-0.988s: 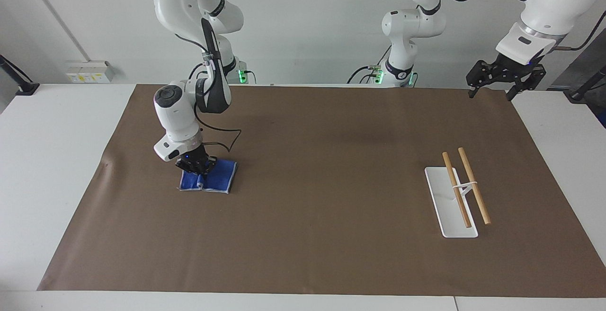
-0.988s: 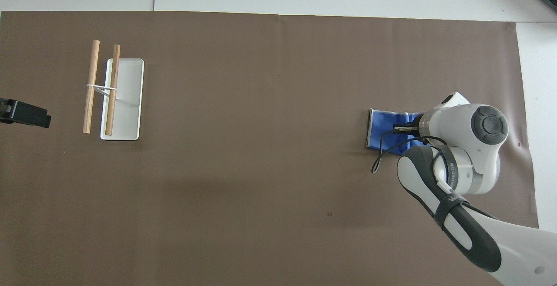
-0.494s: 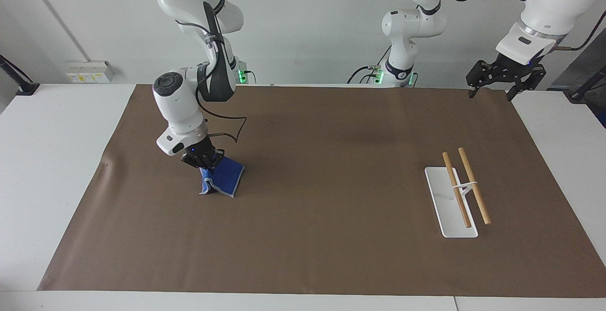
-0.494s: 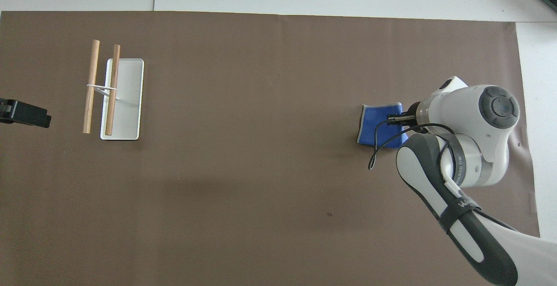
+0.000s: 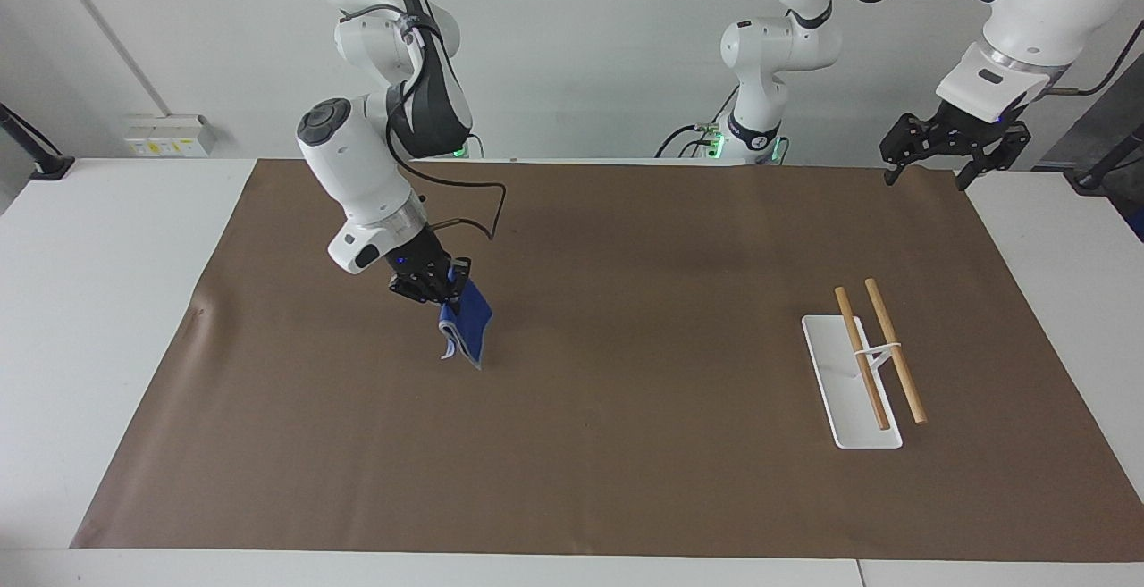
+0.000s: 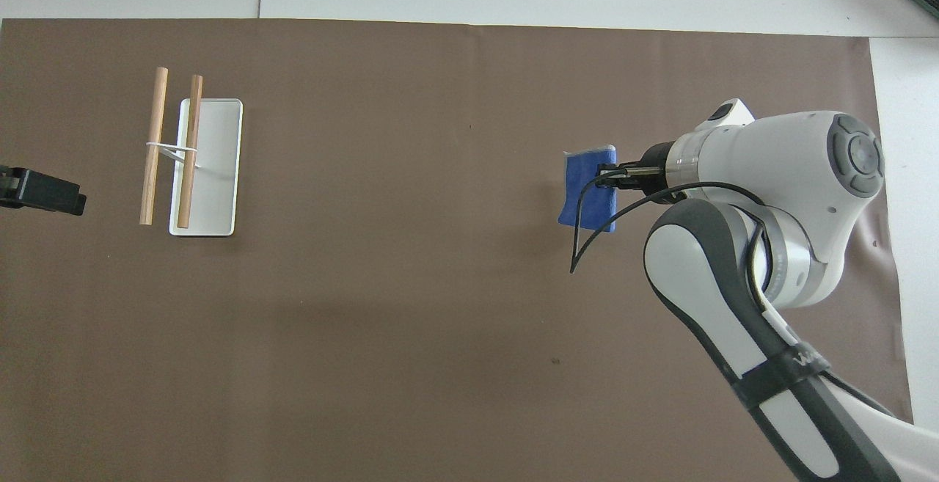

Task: Right arm passes towel to left arm to hang
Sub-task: 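Lift the towel with the right gripper while the left gripper approaches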

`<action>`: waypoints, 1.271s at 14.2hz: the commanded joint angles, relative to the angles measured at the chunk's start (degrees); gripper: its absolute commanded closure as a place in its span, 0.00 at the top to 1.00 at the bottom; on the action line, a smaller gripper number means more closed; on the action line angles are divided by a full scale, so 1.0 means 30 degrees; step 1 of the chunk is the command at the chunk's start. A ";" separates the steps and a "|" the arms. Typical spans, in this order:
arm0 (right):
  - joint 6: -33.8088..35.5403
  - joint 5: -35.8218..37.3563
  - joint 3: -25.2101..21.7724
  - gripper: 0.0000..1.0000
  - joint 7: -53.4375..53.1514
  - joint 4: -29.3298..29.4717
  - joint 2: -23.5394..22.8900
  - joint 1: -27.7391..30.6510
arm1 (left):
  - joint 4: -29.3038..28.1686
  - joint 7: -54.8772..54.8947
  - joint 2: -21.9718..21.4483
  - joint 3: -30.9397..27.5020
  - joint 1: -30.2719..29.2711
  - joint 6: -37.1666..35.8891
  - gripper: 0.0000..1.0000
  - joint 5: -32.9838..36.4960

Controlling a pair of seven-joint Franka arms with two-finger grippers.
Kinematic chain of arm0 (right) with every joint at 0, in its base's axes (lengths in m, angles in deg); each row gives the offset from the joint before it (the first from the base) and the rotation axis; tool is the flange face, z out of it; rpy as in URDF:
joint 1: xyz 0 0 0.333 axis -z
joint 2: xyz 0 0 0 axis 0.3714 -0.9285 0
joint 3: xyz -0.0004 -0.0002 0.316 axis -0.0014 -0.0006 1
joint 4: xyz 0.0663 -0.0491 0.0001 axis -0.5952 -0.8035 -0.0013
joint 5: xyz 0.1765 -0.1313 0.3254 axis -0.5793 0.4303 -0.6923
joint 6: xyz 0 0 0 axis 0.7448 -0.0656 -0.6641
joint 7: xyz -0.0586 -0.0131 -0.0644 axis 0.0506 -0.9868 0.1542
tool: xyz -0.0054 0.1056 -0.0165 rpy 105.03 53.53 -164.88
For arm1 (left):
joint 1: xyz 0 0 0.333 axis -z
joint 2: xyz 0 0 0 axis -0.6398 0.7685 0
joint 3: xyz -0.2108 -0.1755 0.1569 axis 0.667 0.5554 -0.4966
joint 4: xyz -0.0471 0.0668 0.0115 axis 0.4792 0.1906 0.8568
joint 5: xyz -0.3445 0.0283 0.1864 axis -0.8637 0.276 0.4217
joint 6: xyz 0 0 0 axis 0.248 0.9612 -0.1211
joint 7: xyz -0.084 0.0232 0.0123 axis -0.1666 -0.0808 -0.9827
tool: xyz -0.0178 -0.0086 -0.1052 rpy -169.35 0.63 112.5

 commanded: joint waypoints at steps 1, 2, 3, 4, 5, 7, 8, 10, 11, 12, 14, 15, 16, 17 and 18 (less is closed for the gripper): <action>0.0353 -0.4220 0.0854 0.00 0.0545 0.0918 -0.0144 0.0192 | -0.0360 0.0042 -0.0438 -0.0089 -0.0001 -0.0392 1.00 0.0435; 0.0324 -0.6096 0.1060 0.00 0.0632 0.1065 -0.0144 0.0192 | -0.0418 0.0071 -0.0438 -0.0090 -0.0146 -0.0394 1.00 0.0435; 0.0324 -0.7681 0.1149 0.00 0.0633 0.1212 -0.0144 0.0192 | -0.0419 0.0129 -0.0467 -0.0090 -0.0235 -0.0568 1.00 0.0435; 0.0353 -0.9321 0.1237 0.00 0.0633 0.1329 -0.0086 0.0192 | -0.0361 0.0043 -0.0583 -0.0032 -0.0091 -0.0860 1.00 0.0406; 0.0353 -1.1165 0.1470 0.00 0.0662 0.1330 0.0001 0.0192 | -0.0476 -0.0045 -0.0642 -0.0002 0.0085 -0.0862 1.00 0.0347; 0.0353 -1.4448 0.2114 0.00 0.0778 0.1330 0.0206 0.0192 | -0.1032 -0.0482 -0.0876 0.0085 0.0349 -0.0483 1.00 -0.0176; 0.0382 -1.5596 0.2552 0.00 0.1214 0.1330 0.0236 0.0192 | -0.1353 -0.1472 -0.0964 0.0086 0.0524 -0.0308 1.00 -0.0819; 0.0237 -1.7736 0.3403 0.00 0.1832 0.1243 0.0440 0.0134 | -0.2842 -0.3901 -0.1665 0.0086 0.1487 0.0888 1.00 -0.1264; 0.0265 -1.8790 0.3522 0.00 0.1863 0.1184 0.0499 -0.0041 | -0.3749 -0.5479 -0.2074 0.0115 0.2044 0.1736 1.00 -0.1584; 0.0294 -2.0048 0.3523 0.00 0.2037 0.1068 0.0674 -0.0159 | -0.4628 -0.7352 -0.2426 0.0086 0.2311 0.2760 1.00 -0.2573; 0.0324 -2.2452 0.3523 0.00 0.2885 0.0659 0.0967 -0.0247 | -0.5716 -1.1802 -0.2809 0.0115 0.2691 0.4840 1.00 -0.5034; 0.0295 -2.3304 0.3523 0.00 0.3382 0.0453 0.1114 -0.0335 | -0.6069 -1.3796 -0.2956 0.0115 0.3274 0.5720 1.00 -0.5537; 0.0295 -2.3747 0.3523 0.00 0.3909 0.0248 0.1231 -0.0336 | -0.6392 -1.5614 -0.3073 0.0115 0.3483 0.6338 1.00 -0.6006; 0.0295 -2.3781 0.3523 0.00 0.4088 0.0072 0.1290 -0.0336 | -0.6627 -1.7430 -0.3161 0.0115 0.3717 0.6838 1.00 -0.6620; 0.0295 -2.3781 0.3523 0.00 0.4148 -0.0074 0.1378 -0.0365 | -0.6978 -1.9160 -0.3278 0.0115 0.4213 0.7423 1.00 -0.6858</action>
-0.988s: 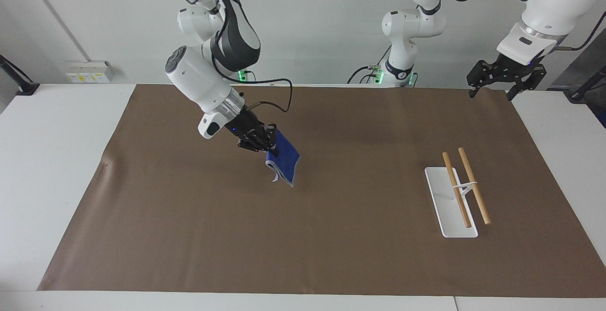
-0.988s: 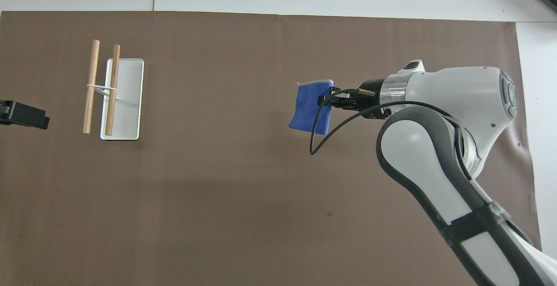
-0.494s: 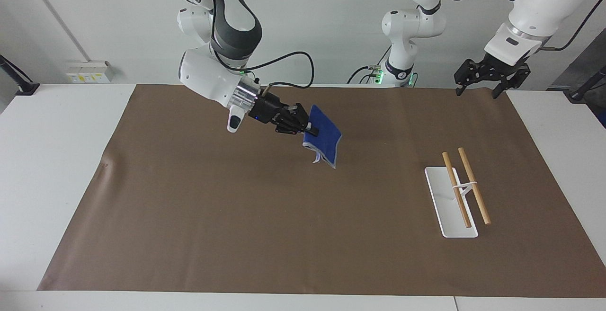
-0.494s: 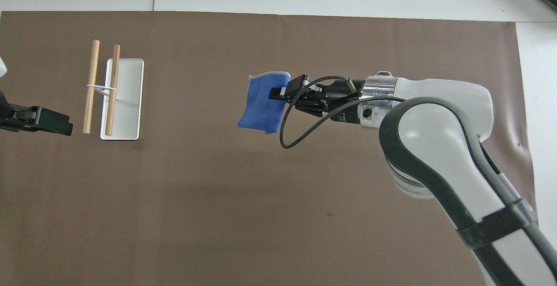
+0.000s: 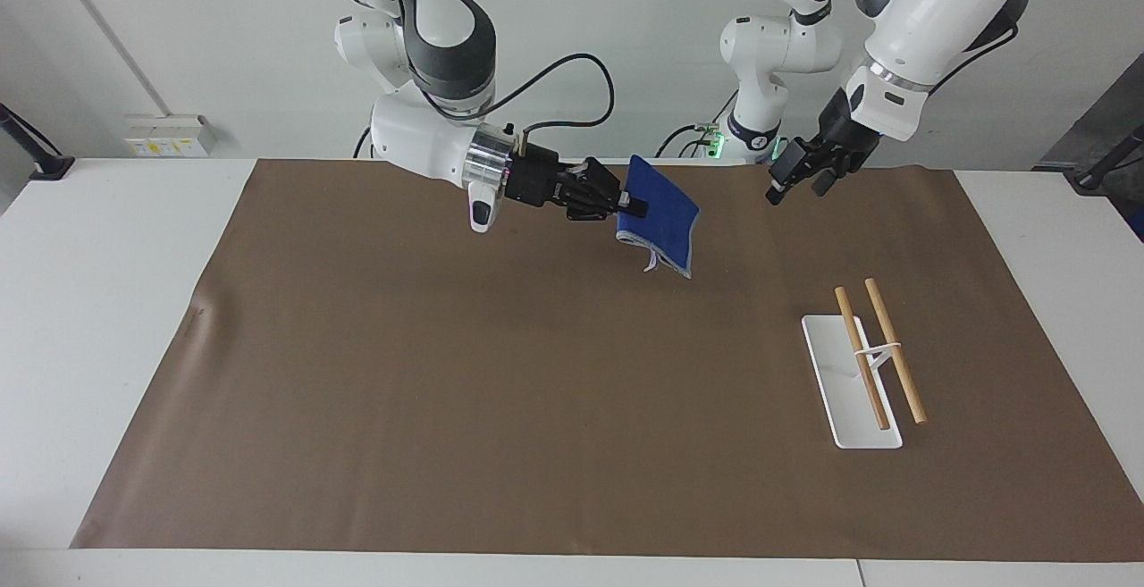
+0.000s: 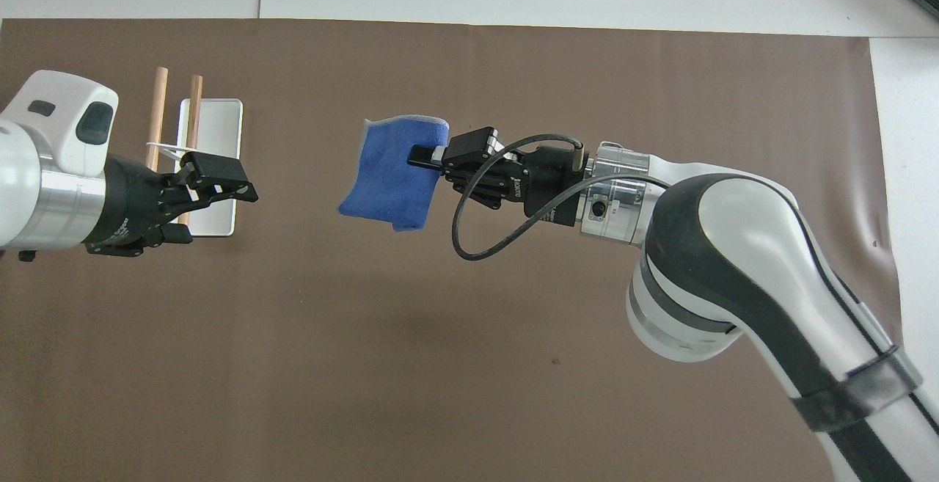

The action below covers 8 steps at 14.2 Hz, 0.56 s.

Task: Right arm passes towel to left arm to hang
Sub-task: 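Close the left gripper on the towel held by the right gripper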

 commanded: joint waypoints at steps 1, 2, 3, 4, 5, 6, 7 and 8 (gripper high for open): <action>0.0195 -0.0724 0.0048 0.00 0.0854 -0.1001 0.0724 0.0104 | -0.1936 -0.4785 -0.1259 -0.0254 0.1574 0.2293 1.00 -0.0786; 0.0166 -0.0724 0.0048 0.00 0.0970 -0.1089 0.0754 0.0104 | -0.2520 -0.6454 -0.1464 -0.0254 0.2220 0.3317 1.00 -0.0786; 0.0166 -0.0724 0.0048 0.00 0.1001 -0.1119 0.0783 0.0104 | -0.3106 -0.8211 -0.1727 -0.0254 0.2865 0.4140 1.00 -0.0786; 0.0166 -0.0724 0.0048 0.00 0.1001 -0.1119 0.0812 0.0075 | -0.3779 -0.9998 -0.2020 -0.0254 0.3451 0.5395 1.00 -0.0786; 0.0166 -0.0724 0.0048 0.00 0.1030 -0.1119 0.0813 0.0104 | -0.4482 -1.1872 -0.2197 -0.0254 0.3776 0.6742 1.00 -0.0816; 0.0166 -0.0724 0.0048 0.00 0.1030 -0.1119 0.0813 0.0104 | -0.5098 -1.3805 -0.2373 -0.0254 0.4243 0.8235 1.00 -0.0816; 0.0166 -0.0724 0.0048 0.00 0.1030 -0.1119 0.0813 0.0075 | -0.5626 -1.5362 -0.2490 -0.0254 0.4625 0.9700 1.00 -0.0816; 0.0166 -0.0695 0.0048 0.00 0.1030 -0.1119 0.0813 0.0104 | -0.6038 -1.6392 -0.2550 -0.0225 0.4687 1.0875 1.00 -0.0787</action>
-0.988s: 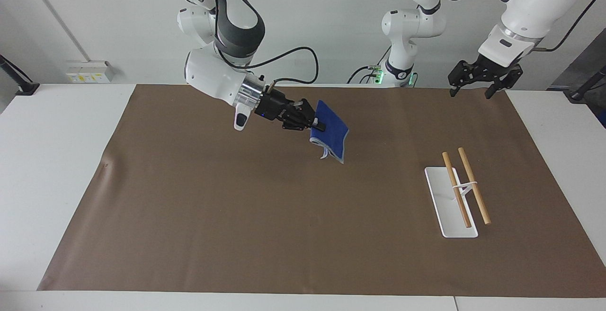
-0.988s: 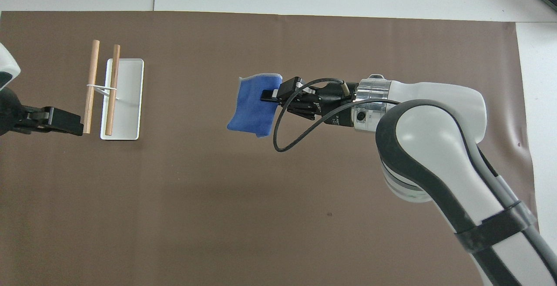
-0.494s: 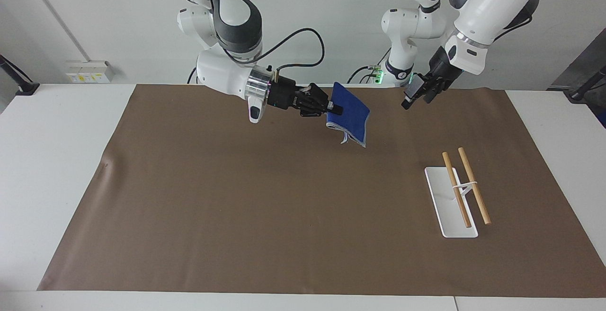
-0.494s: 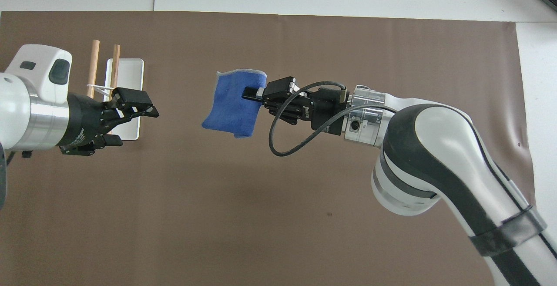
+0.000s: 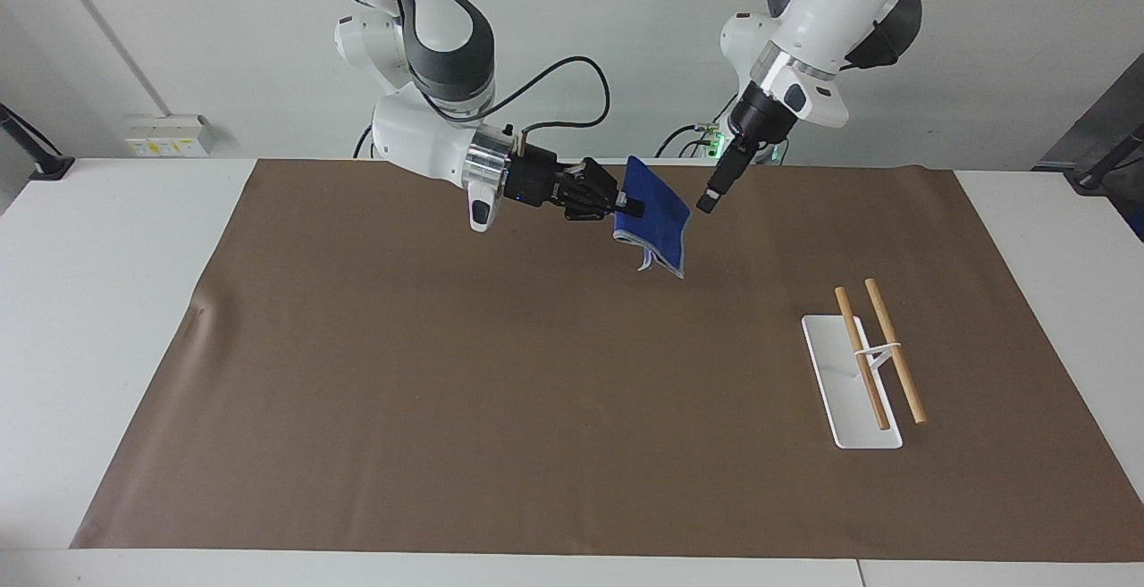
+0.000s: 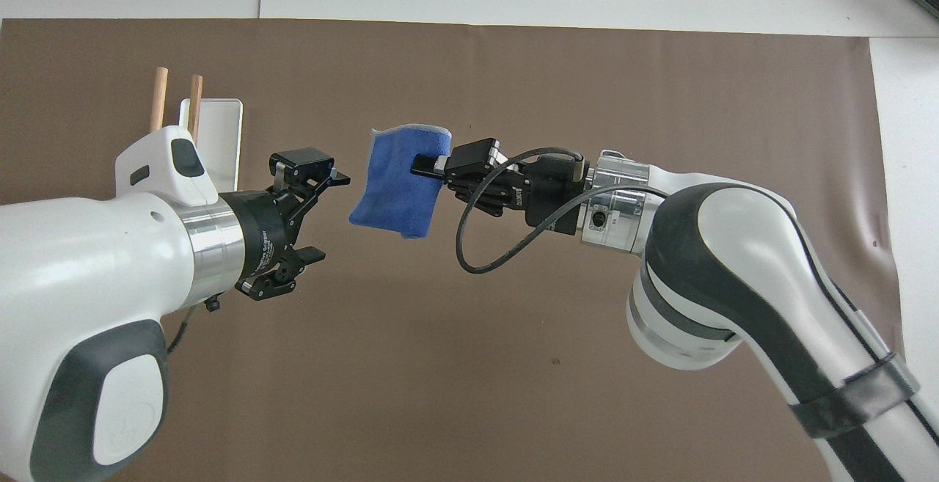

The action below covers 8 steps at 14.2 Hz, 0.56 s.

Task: Right arm passes towel to left arm to hang
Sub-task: 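Close the left gripper on the towel held by the right gripper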

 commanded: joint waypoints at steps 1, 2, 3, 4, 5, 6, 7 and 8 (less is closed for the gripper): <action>0.0166 -0.0589 0.0048 0.00 0.0693 -0.0567 0.0506 0.0106 | -0.2023 -0.2882 -0.1031 -0.0272 0.0710 0.3063 1.00 -0.0333; 0.0166 -0.0589 0.0048 0.00 0.0693 -0.0538 0.0506 0.0106 | -0.2055 -0.3207 -0.0886 -0.0243 0.0857 0.3505 1.00 -0.0420; 0.0137 -0.0589 0.0048 0.00 0.0693 -0.0567 0.0506 0.0077 | -0.2142 -0.3530 -0.0682 -0.0272 0.0946 0.3974 1.00 -0.1030; 0.0107 -0.0589 0.0048 0.00 0.0693 -0.0538 0.0506 0.0106 | -0.2375 -0.3736 -0.0505 -0.0272 0.1005 0.4762 1.00 -0.1848; 0.0107 -0.0589 0.0048 0.00 0.0693 -0.0567 0.0506 0.0106 | -0.2609 -0.4057 -0.0475 -0.0272 0.1266 0.5669 1.00 -0.2378; 0.0107 -0.0560 0.0048 0.00 0.0693 -0.0538 0.0506 0.0106 | -0.2844 -0.4466 -0.0474 -0.0272 0.1385 0.6374 1.00 -0.2442; 0.0136 -0.0531 0.0019 0.00 0.0693 -0.0538 0.0506 0.0106 | -0.3049 -0.5225 -0.0445 -0.0272 0.1444 0.7541 0.85 -0.2616; 0.0107 -0.0531 0.0019 0.00 0.0693 -0.0538 0.0506 0.0106 | -0.3370 -0.5522 -0.0445 -0.0272 0.1503 0.8162 0.83 -0.2821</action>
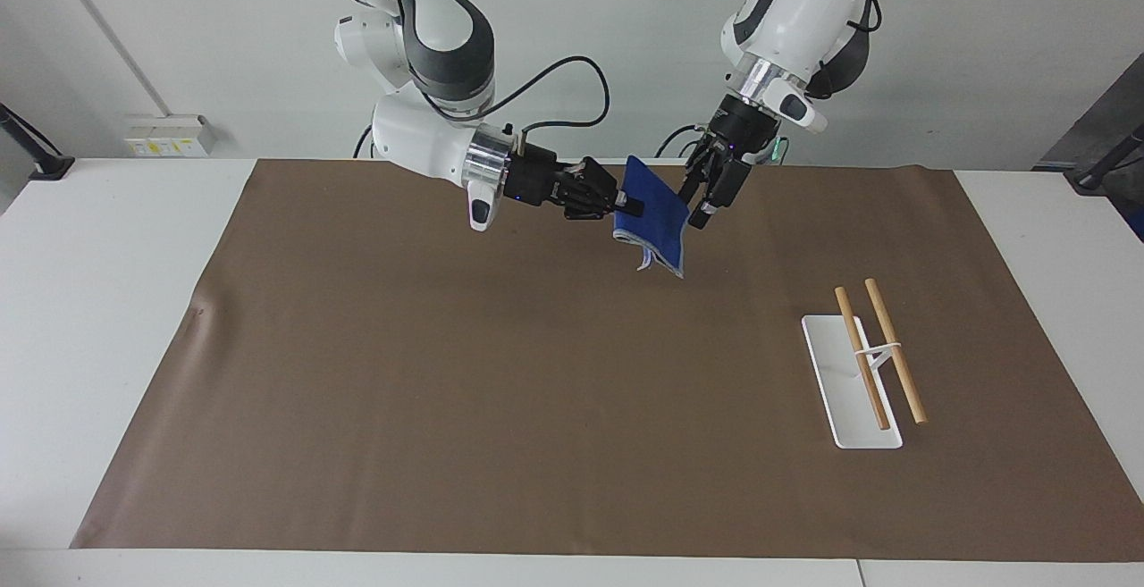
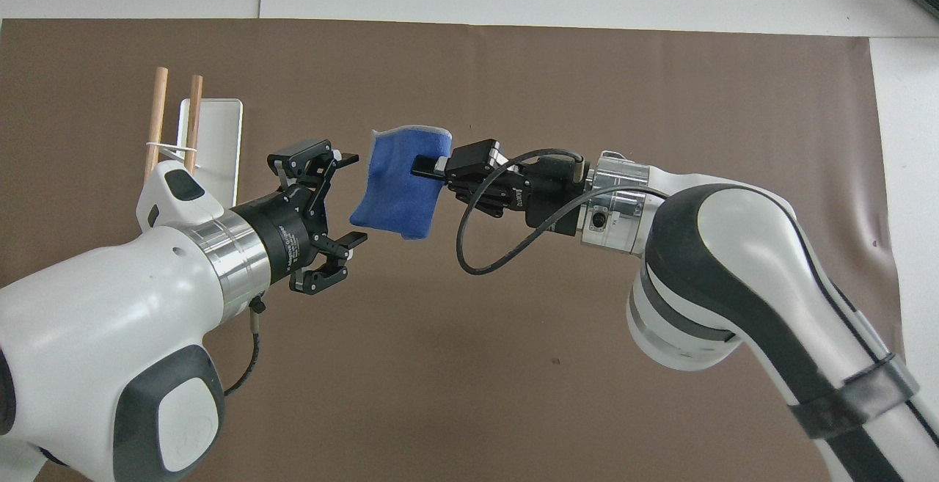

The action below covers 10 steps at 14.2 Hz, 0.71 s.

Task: Right arm passes towel to left arm to hang
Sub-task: 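Close the left gripper on the towel held by the right gripper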

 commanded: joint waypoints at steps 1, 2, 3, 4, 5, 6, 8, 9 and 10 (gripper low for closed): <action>0.0107 -0.0531 0.0019 0.00 0.0688 -0.0517 0.0489 0.0105 | -0.1130 -0.0791 -0.0241 -0.0225 0.0546 0.2290 0.83 -0.0660; 0.0078 -0.0502 0.0019 0.00 0.0688 -0.0489 0.0489 0.0105 | -0.1307 -0.0820 -0.0154 -0.0254 0.0924 0.2935 0.83 -0.0776; 0.0078 -0.0472 0.0048 0.00 0.0688 -0.0517 0.0489 0.0105 | -0.1309 -0.0820 0.0079 -0.0254 0.0957 0.3232 0.83 -0.1068; 0.0049 -0.0443 0.0019 0.00 0.0688 -0.0489 0.0489 0.0105 | -0.1251 -0.0820 0.0168 -0.0254 0.0928 0.3438 0.83 -0.1245; 0.0049 -0.0443 0.0019 0.00 0.0688 -0.0517 0.0489 0.0105 | -0.1250 -0.0820 0.0256 -0.0254 0.0957 0.3498 0.83 -0.1333; 0.0049 -0.0443 0.0019 0.00 0.0688 -0.0489 0.0489 0.0105 | -0.1337 -0.0820 0.0257 -0.0254 0.1015 0.3295 0.83 -0.1334; 0.0019 -0.0443 0.0019 0.00 0.0688 -0.0488 0.0489 0.0105 | -0.1543 -0.0820 0.0257 -0.0254 0.1249 0.3264 0.83 -0.1334; -0.0010 -0.0443 0.0019 0.00 0.0688 -0.0488 0.0489 0.0105 | -0.1543 -0.0849 0.0257 -0.0254 0.1250 0.3206 0.83 -0.1334; -0.0010 -0.0443 0.0019 0.00 0.0688 -0.0488 0.0489 0.0105 | -0.1543 -0.0850 0.0257 -0.0254 0.1279 0.3031 0.83 -0.1334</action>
